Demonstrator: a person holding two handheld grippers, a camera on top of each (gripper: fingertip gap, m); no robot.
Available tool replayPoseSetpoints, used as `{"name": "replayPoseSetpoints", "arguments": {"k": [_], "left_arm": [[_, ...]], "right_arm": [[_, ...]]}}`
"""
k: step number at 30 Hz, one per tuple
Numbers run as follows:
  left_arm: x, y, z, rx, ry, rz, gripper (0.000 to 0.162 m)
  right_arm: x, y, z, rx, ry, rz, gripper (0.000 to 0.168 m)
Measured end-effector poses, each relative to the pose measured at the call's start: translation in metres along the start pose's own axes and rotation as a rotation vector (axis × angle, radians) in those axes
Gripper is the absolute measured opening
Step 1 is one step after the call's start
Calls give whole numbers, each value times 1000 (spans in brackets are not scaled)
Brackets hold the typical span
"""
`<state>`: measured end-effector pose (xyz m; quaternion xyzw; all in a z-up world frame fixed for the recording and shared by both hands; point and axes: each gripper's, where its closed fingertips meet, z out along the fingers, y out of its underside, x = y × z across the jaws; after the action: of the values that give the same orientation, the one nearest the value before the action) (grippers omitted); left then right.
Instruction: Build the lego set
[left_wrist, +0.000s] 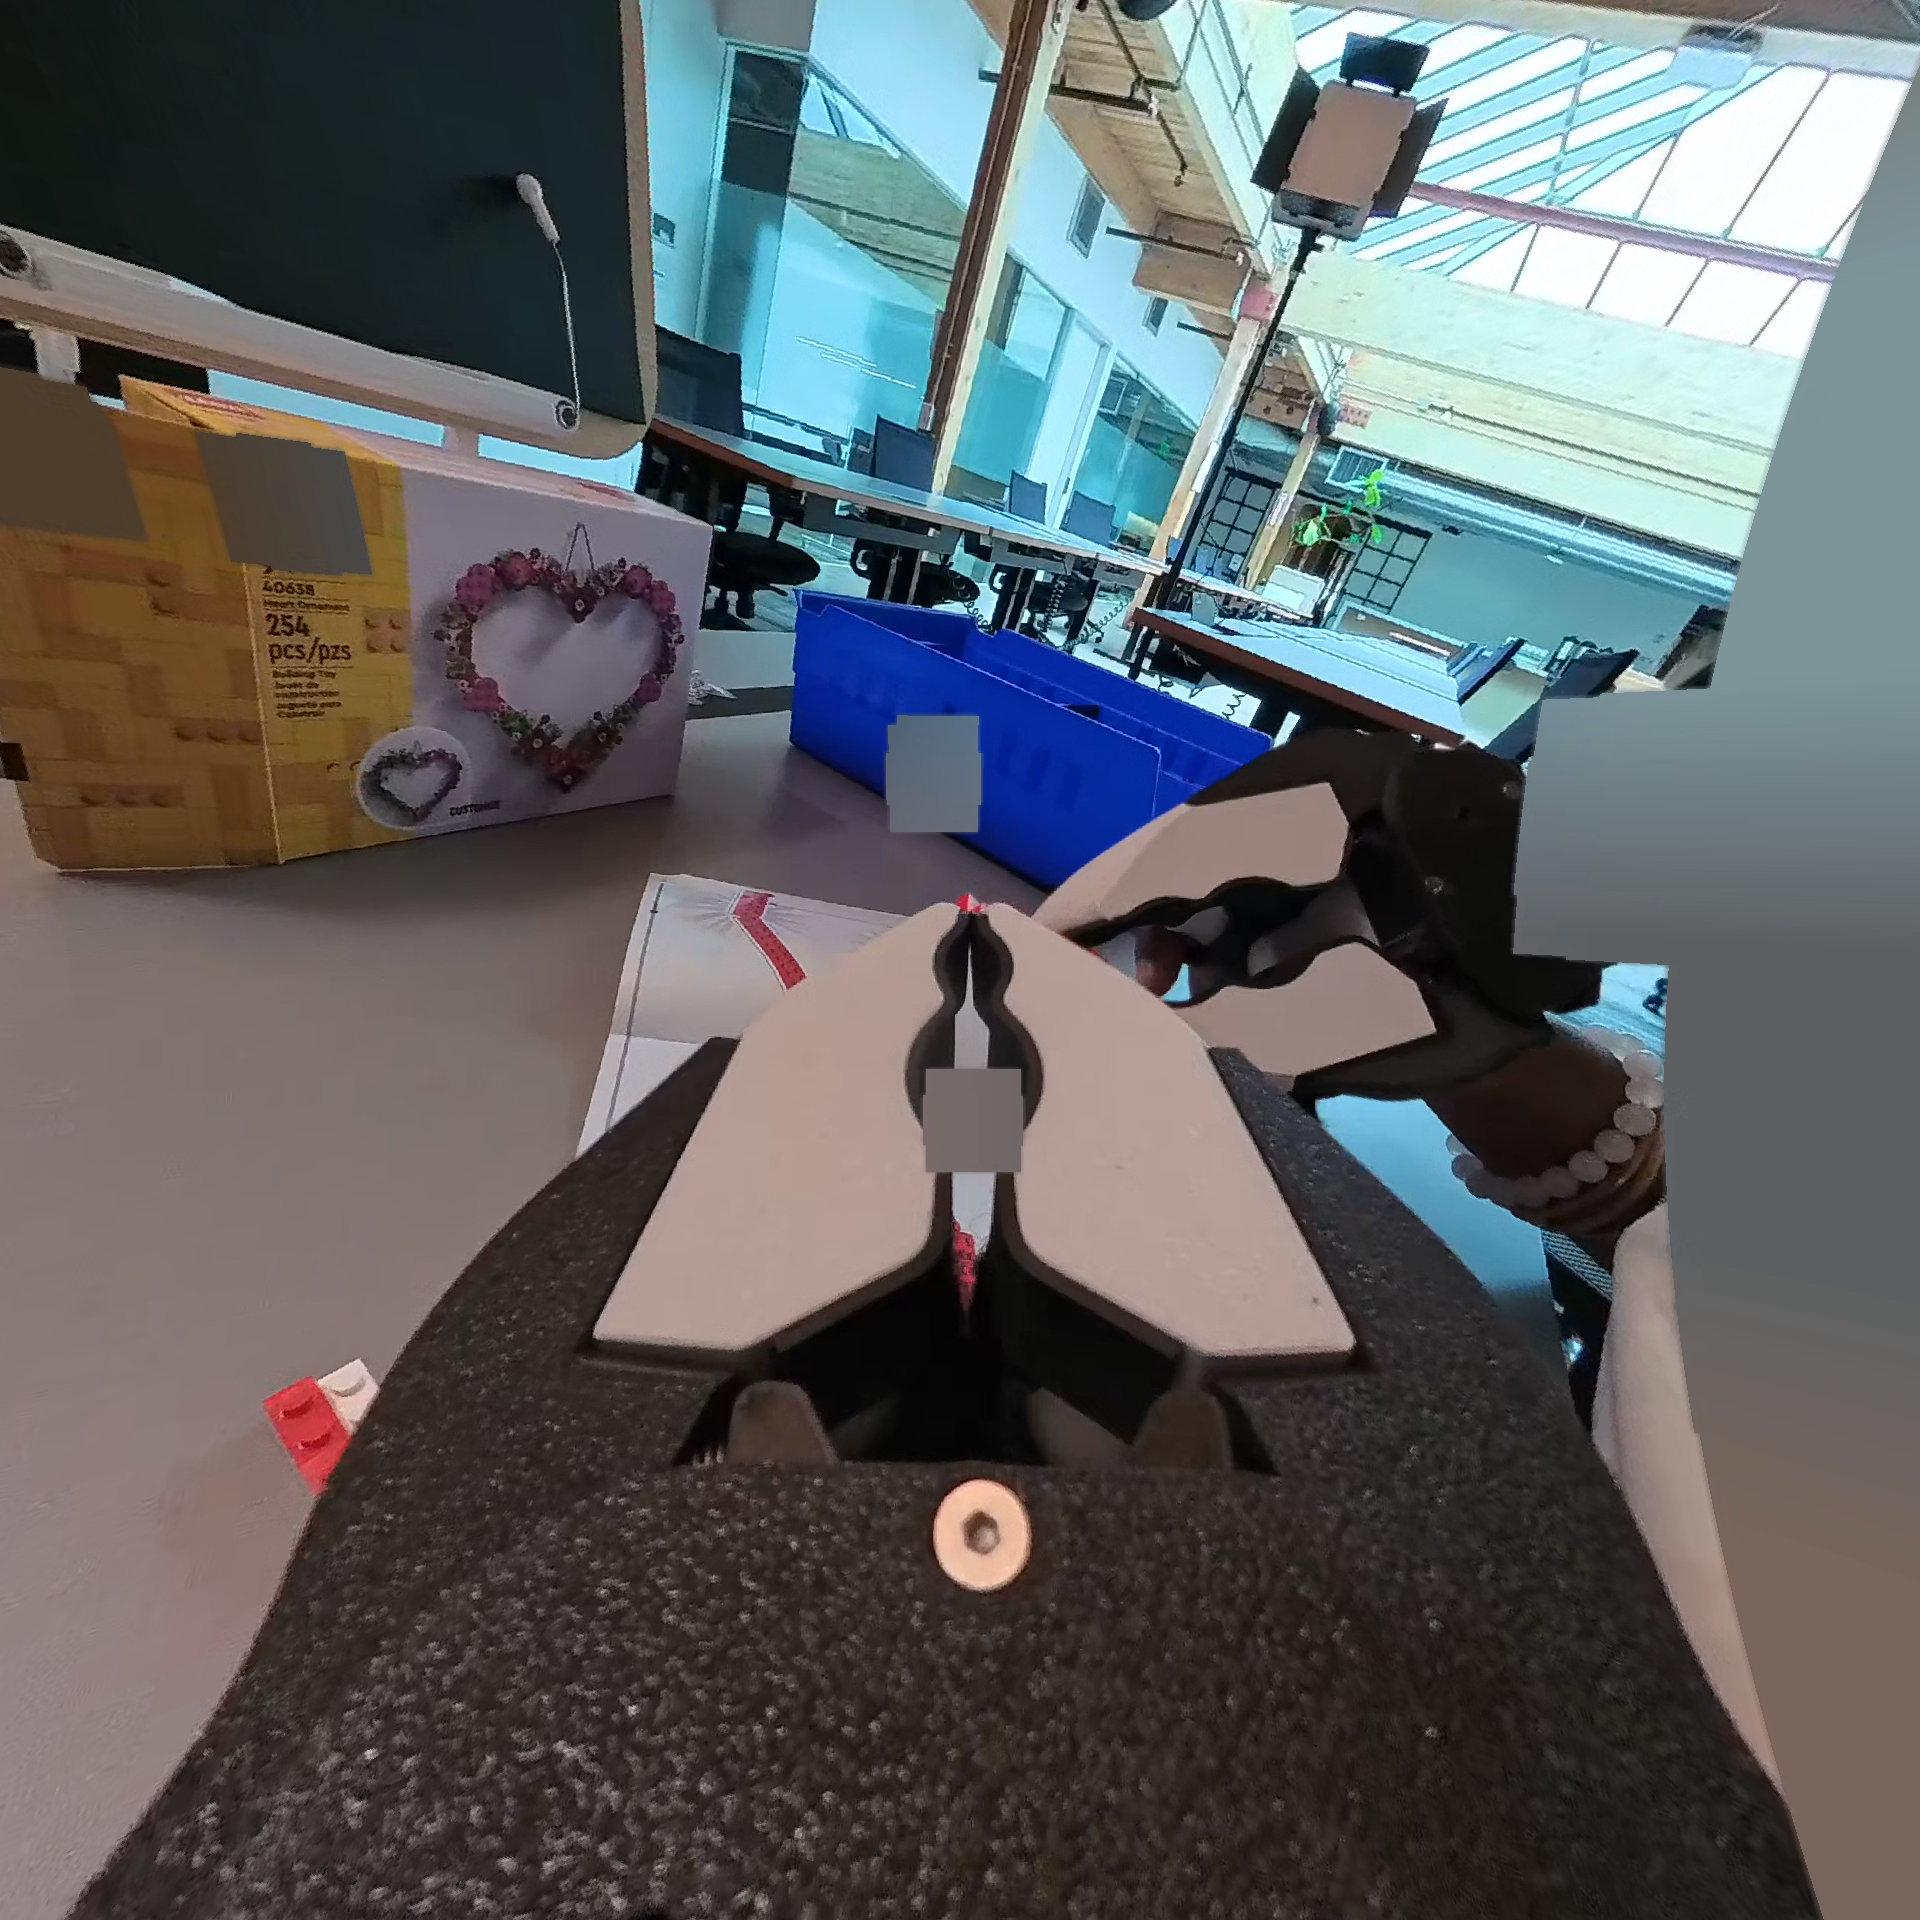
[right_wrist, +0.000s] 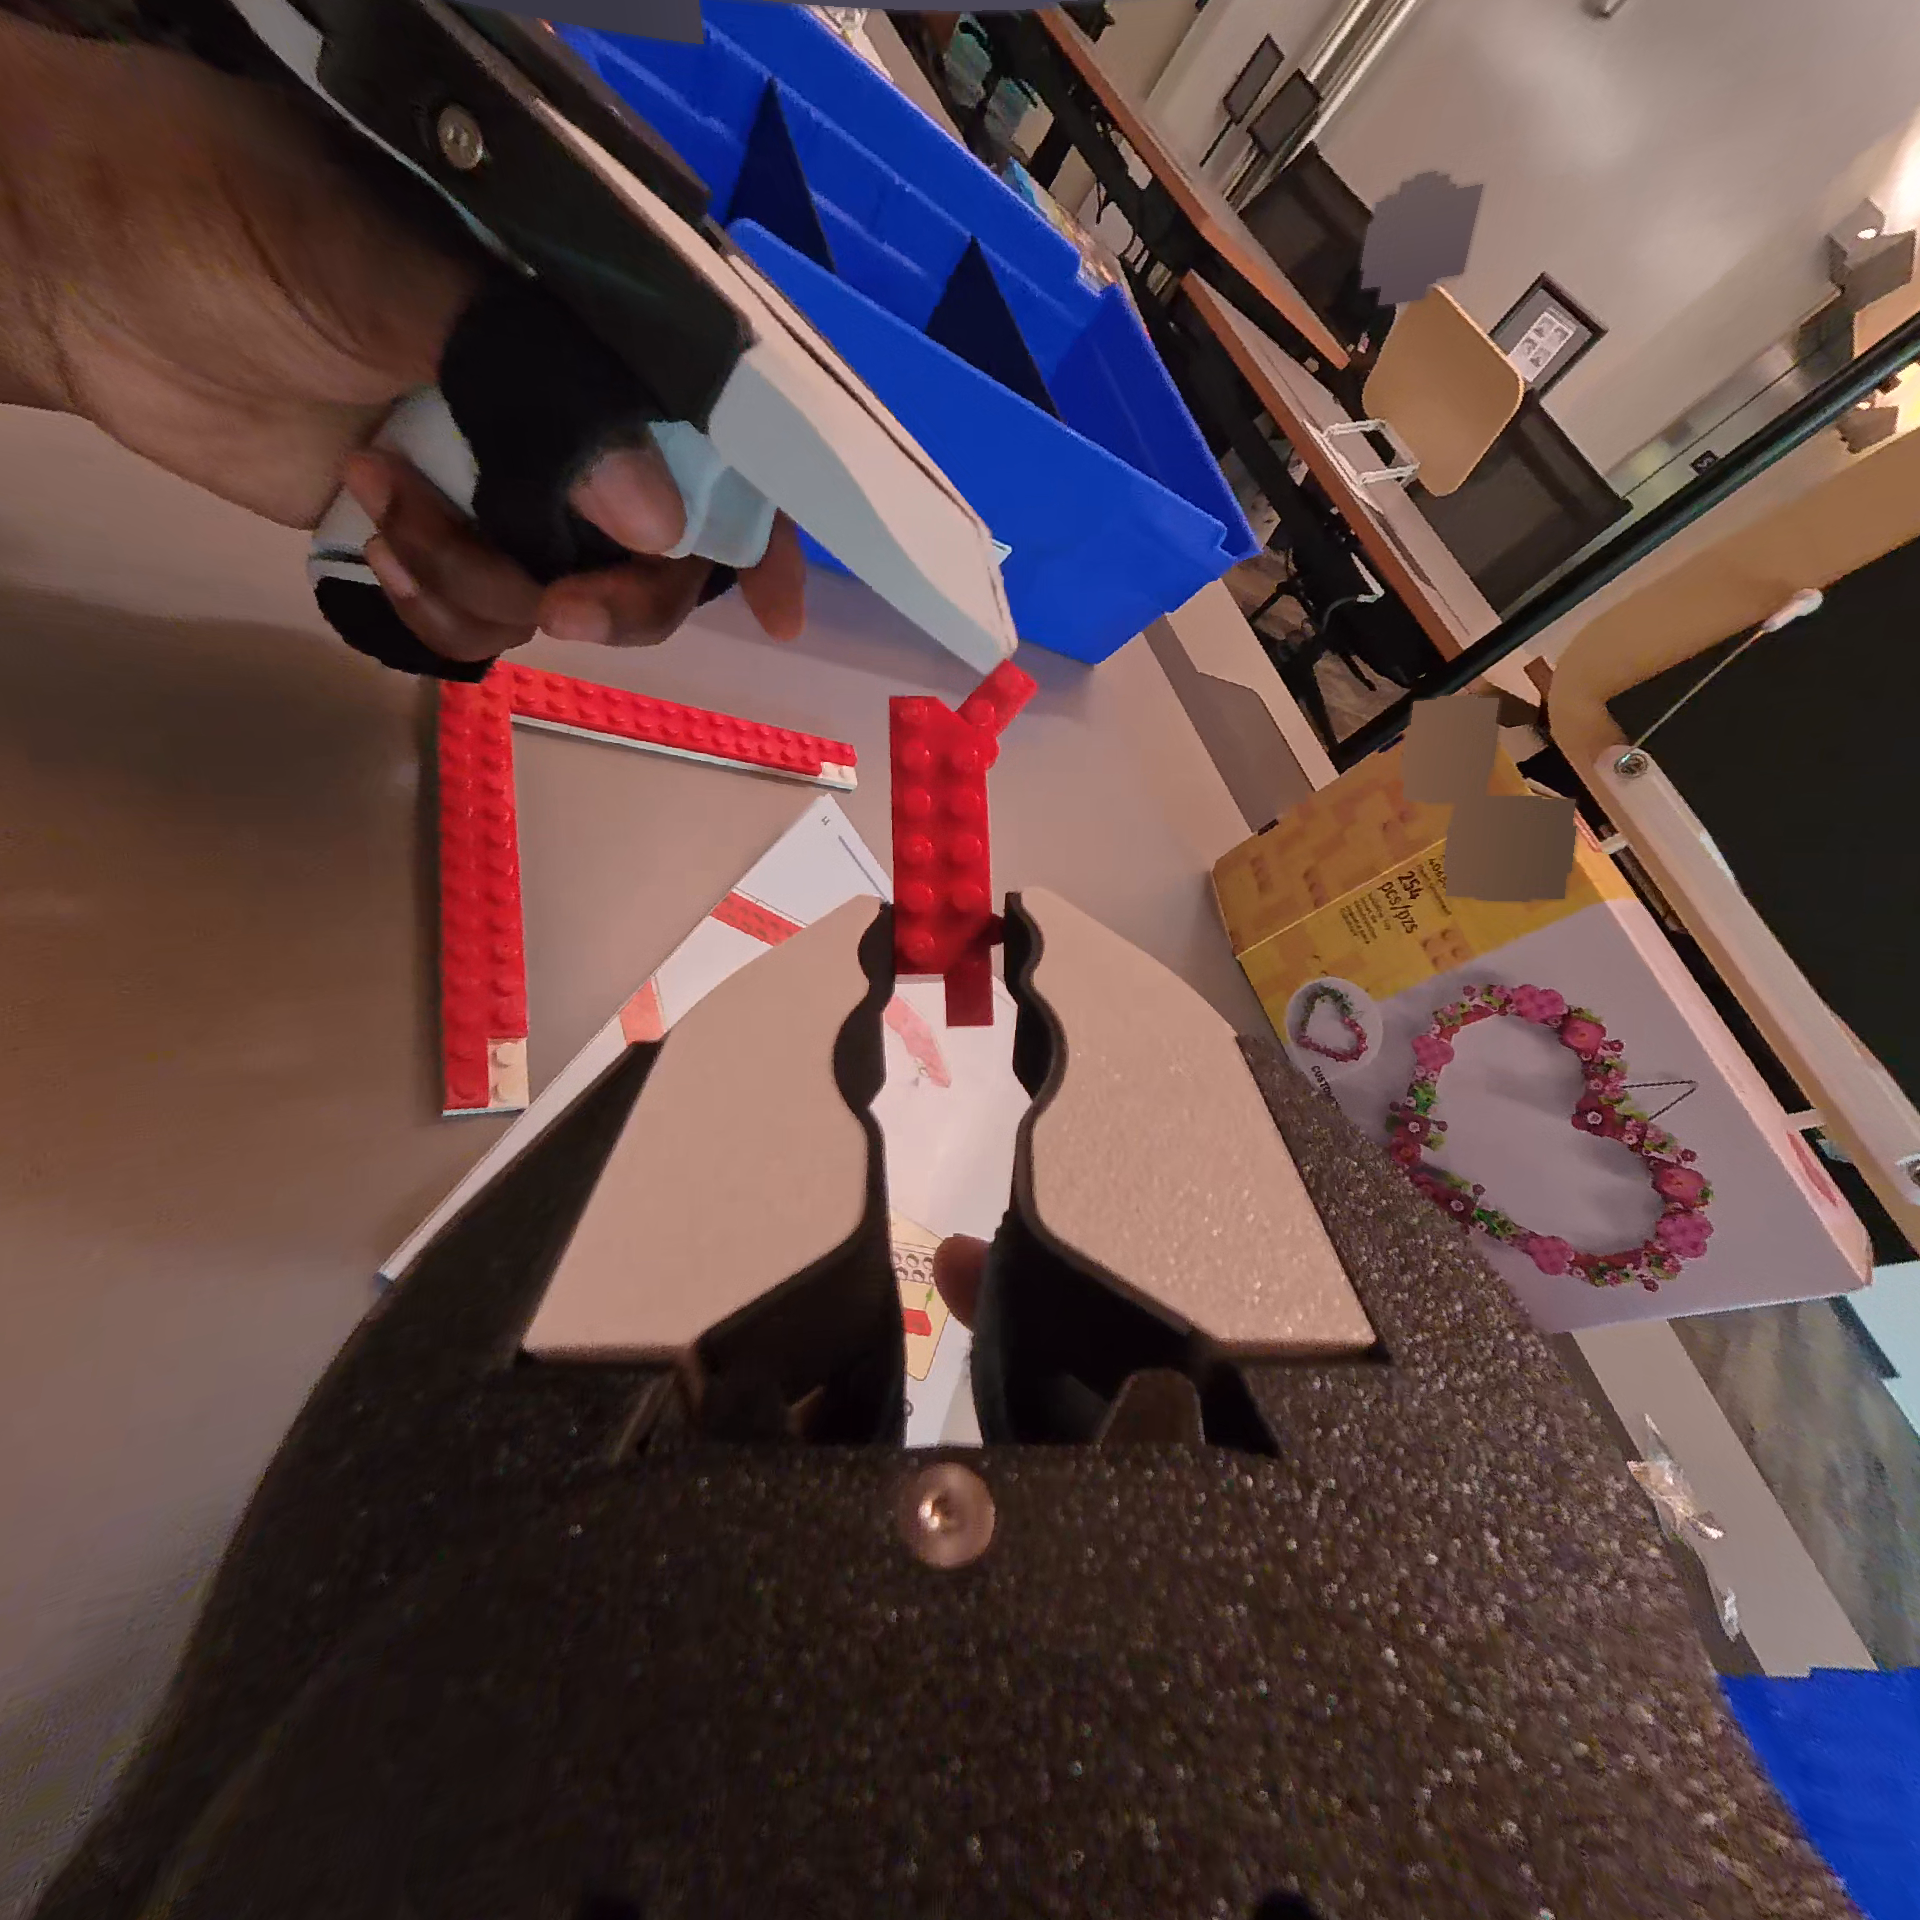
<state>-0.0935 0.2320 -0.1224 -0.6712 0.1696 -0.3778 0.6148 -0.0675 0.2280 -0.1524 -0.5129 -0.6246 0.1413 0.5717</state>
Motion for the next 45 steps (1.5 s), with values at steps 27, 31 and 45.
{"name": "replayPoseSetpoints", "arguments": {"k": [27,31,45], "left_arm": [[0,2,2,8,8,-39,0],[0,2,2,7,8,-44,0],[3,-3,1,31,34,-71,0]], "right_arm": [[-3,1,0,2,8,13,20],[-4,1,0,2,5,9,20],[-9,-7,1,43,3,-25,20]]}}
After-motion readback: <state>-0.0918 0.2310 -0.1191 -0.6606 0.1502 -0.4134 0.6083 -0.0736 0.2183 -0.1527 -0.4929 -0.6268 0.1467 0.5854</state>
